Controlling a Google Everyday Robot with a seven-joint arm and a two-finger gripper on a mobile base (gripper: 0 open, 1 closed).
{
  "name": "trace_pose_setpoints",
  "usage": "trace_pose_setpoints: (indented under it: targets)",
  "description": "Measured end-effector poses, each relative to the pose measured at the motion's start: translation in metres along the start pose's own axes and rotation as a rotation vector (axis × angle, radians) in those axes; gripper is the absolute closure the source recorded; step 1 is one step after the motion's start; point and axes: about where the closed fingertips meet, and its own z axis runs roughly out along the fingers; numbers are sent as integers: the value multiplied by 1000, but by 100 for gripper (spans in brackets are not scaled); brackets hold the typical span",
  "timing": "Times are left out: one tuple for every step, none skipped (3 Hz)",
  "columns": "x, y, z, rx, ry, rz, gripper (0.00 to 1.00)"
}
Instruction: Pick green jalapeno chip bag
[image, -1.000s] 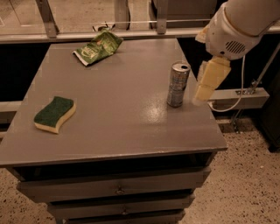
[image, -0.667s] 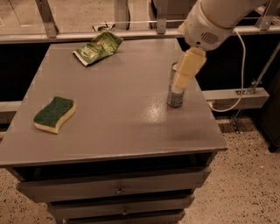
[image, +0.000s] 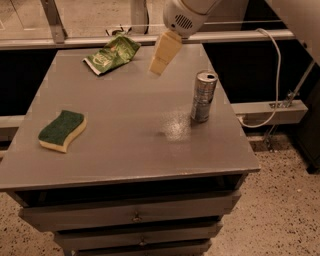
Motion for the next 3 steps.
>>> trace_pose_setpoints:
  targets:
    - [0, 0, 0, 0, 0, 0, 0]
    - [-3, -2, 3, 18, -9, 0, 0]
    - [-29, -28, 71, 60, -84, 74, 0]
